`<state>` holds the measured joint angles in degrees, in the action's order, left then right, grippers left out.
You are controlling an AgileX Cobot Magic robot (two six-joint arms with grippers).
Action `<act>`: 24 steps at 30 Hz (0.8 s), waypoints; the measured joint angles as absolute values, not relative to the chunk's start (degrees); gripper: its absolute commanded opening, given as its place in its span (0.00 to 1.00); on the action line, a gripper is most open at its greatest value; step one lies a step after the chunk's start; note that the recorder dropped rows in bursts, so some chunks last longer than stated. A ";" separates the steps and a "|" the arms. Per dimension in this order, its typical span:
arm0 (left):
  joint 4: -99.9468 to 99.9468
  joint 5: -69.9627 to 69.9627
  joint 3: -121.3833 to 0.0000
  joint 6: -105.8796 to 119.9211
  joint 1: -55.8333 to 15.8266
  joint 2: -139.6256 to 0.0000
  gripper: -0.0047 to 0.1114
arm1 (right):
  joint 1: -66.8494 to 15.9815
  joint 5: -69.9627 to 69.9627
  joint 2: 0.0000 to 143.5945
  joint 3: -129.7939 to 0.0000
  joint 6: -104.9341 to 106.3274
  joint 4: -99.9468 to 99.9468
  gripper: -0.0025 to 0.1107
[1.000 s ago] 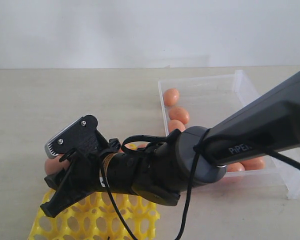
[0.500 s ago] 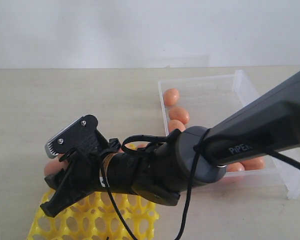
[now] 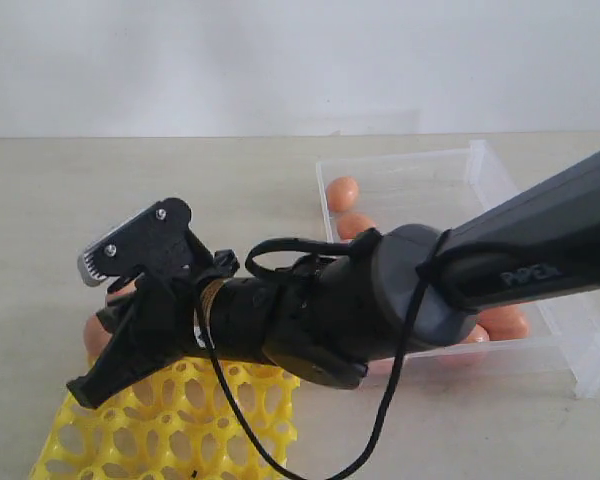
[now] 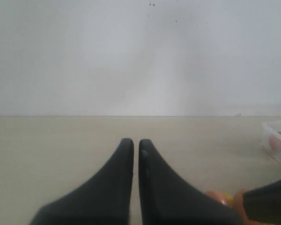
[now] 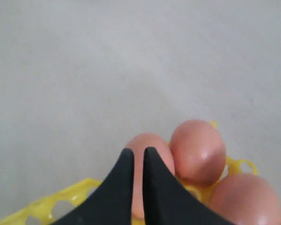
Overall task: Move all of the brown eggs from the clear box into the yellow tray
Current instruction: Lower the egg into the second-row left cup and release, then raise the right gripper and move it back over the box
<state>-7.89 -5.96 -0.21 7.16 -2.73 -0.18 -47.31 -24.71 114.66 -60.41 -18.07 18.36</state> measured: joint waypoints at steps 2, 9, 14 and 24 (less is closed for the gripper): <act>-7.89 -5.96 -0.21 7.16 -2.73 -0.18 0.08 | -47.31 -24.34 110.76 -60.41 -14.08 18.36 0.02; -7.89 -5.96 -0.21 7.16 -2.73 -0.18 0.08 | -40.64 -18.96 97.91 -60.41 6.35 3.35 0.02; -7.89 -5.96 -0.21 7.16 -2.73 -0.18 0.08 | -24.17 -6.10 96.25 -60.41 9.60 -12.16 0.02; -7.89 -5.96 -0.21 7.16 -2.73 -0.18 0.08 | -12.59 14.98 99.50 -60.19 24.58 -14.53 0.44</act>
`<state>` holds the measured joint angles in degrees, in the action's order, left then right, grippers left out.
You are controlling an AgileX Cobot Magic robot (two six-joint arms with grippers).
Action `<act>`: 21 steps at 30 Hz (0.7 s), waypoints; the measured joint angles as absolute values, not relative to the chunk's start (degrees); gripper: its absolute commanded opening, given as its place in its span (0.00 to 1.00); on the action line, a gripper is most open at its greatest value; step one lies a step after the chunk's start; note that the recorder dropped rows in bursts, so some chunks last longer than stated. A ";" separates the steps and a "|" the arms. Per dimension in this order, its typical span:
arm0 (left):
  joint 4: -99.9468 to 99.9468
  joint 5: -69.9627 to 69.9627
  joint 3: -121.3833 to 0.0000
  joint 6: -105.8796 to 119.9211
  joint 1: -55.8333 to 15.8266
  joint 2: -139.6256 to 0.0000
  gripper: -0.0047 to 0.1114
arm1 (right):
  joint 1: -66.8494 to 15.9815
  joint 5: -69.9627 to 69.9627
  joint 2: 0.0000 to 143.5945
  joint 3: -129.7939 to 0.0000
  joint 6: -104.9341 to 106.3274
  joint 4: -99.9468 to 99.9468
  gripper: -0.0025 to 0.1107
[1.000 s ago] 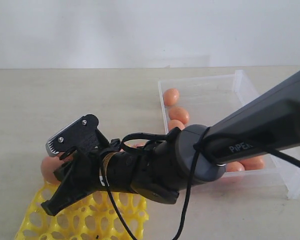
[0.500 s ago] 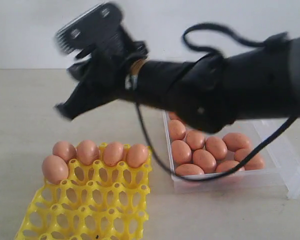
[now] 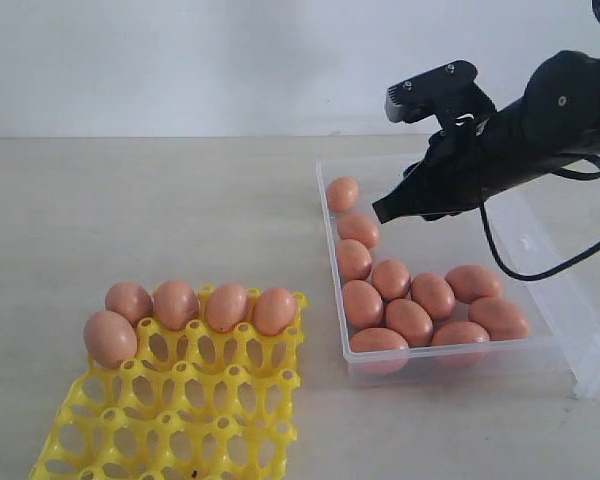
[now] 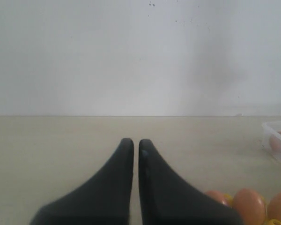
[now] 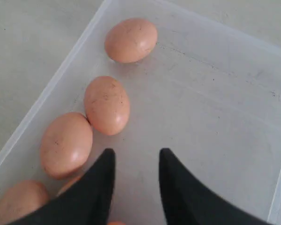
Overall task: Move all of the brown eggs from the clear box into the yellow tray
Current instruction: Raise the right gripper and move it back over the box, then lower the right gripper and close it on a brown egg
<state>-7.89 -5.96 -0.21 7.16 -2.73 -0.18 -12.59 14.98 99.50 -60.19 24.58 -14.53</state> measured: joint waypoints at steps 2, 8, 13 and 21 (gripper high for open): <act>-7.89 -5.96 -0.21 7.16 -2.73 -0.18 0.08 | -13.06 14.81 100.97 -61.60 25.84 -14.83 0.48; -7.89 -5.96 -0.21 7.16 -2.73 -0.18 0.08 | -13.29 14.26 108.07 -68.57 26.89 -15.47 0.48; -7.89 -5.96 -0.21 7.16 -2.73 -0.18 0.08 | -13.29 17.55 113.76 -74.20 28.90 -15.61 0.48; -7.89 -5.96 -0.21 7.16 -2.73 -0.18 0.08 | -13.29 20.66 118.22 -78.84 30.59 -19.07 0.48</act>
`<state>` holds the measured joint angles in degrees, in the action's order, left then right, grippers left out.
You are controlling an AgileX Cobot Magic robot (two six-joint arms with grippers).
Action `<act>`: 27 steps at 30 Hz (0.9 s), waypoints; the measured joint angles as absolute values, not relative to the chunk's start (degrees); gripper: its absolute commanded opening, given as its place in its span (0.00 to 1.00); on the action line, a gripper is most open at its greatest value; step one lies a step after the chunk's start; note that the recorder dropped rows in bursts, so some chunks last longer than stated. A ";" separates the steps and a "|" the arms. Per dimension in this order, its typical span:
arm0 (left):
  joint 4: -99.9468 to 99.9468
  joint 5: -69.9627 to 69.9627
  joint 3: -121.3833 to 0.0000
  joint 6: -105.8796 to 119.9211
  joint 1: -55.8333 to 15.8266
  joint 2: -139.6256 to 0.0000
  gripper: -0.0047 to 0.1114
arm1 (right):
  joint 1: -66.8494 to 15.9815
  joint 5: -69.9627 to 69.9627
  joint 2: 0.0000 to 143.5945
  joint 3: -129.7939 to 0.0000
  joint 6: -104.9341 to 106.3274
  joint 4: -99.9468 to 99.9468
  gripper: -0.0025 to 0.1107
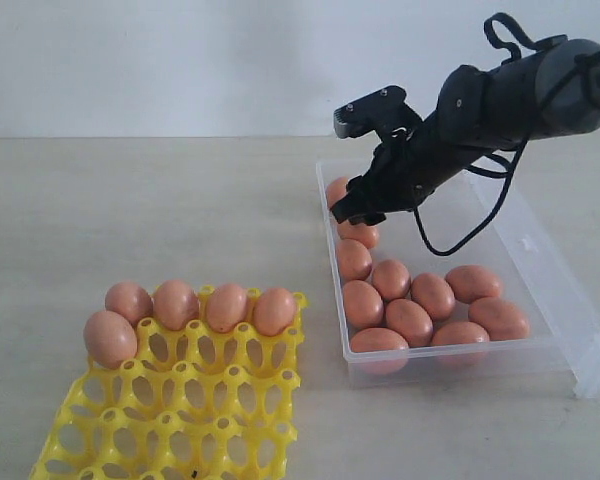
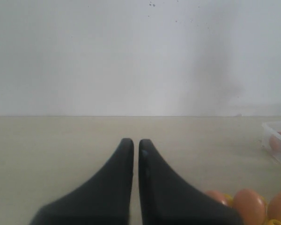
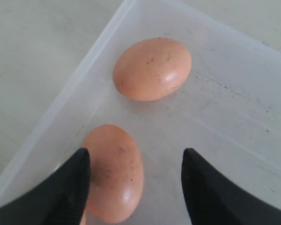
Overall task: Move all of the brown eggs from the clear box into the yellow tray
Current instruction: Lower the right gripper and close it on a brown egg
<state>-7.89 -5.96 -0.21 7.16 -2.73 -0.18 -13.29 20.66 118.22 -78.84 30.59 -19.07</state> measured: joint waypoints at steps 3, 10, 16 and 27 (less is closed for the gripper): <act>-7.89 -5.96 -0.21 7.16 -2.73 -0.18 0.08 | -13.29 20.88 119.65 -79.26 33.31 -21.84 0.48; -7.89 -5.96 -0.21 7.16 -2.73 -0.18 0.08 | -13.29 20.89 122.54 -79.26 35.45 -23.18 0.47; -7.89 -5.96 -0.21 7.16 -2.73 -0.18 0.08 | -13.29 20.14 122.78 -79.26 35.56 -23.18 0.05; -7.89 -5.96 -0.21 7.16 -2.73 -0.18 0.08 | -13.29 21.75 119.89 -78.42 32.97 -23.18 0.02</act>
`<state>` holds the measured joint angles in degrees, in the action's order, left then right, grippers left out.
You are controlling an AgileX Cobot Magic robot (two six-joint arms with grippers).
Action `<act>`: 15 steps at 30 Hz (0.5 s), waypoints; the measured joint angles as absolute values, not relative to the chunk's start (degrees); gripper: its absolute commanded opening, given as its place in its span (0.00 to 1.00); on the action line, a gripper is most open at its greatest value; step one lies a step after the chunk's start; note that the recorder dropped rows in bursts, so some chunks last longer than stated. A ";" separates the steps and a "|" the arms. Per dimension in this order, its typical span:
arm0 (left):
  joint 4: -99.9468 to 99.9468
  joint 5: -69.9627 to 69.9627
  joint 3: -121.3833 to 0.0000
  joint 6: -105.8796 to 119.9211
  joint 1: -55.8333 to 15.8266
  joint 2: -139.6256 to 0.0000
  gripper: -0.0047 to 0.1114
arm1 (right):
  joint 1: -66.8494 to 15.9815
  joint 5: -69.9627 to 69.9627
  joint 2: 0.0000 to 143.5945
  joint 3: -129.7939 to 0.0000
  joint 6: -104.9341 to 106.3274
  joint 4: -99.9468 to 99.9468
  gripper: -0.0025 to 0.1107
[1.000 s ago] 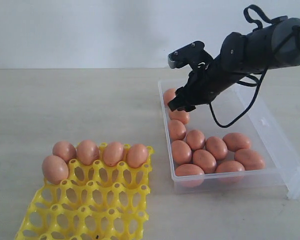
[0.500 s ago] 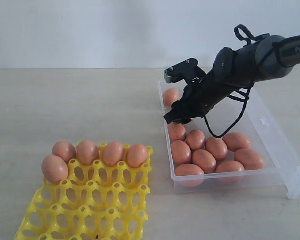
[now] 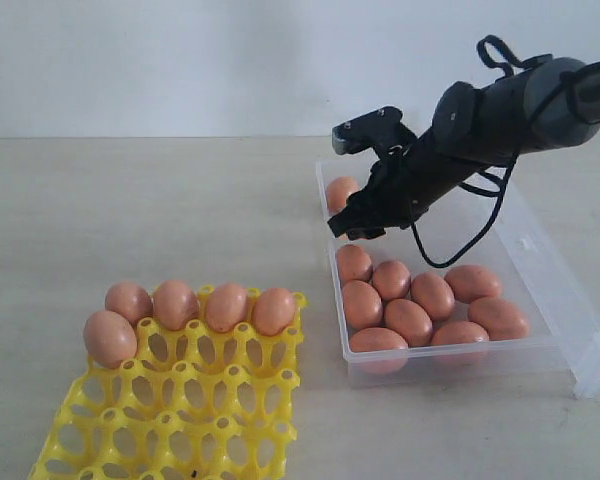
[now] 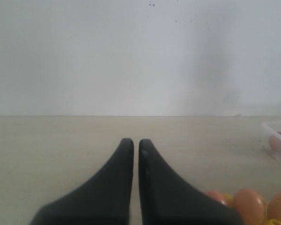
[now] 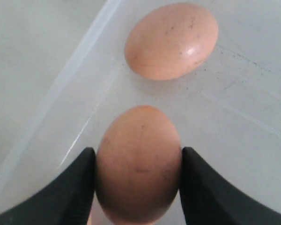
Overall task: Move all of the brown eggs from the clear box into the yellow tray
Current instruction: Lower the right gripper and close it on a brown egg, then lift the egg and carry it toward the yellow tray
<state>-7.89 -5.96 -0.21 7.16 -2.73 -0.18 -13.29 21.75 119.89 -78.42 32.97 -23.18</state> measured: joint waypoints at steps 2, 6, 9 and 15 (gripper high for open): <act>-7.89 -5.96 -0.21 7.16 -2.73 -0.18 0.08 | -13.29 20.54 116.38 -76.49 31.23 -24.15 0.02; -7.89 -5.96 -0.21 7.16 -2.73 -0.18 0.08 | -13.53 10.00 107.82 -69.02 30.63 -31.23 0.02; -7.89 -5.96 -0.21 7.16 -2.73 -0.18 0.08 | -15.31 -5.76 101.26 -60.78 29.20 -34.95 0.02; -7.89 -5.96 -0.21 7.16 -2.73 -0.18 0.08 | -20.55 -40.69 93.46 -47.77 4.44 -24.34 0.02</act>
<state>-7.89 -5.96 -0.21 7.16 -2.73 -0.18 -20.55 -40.69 93.46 -47.77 4.44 -24.34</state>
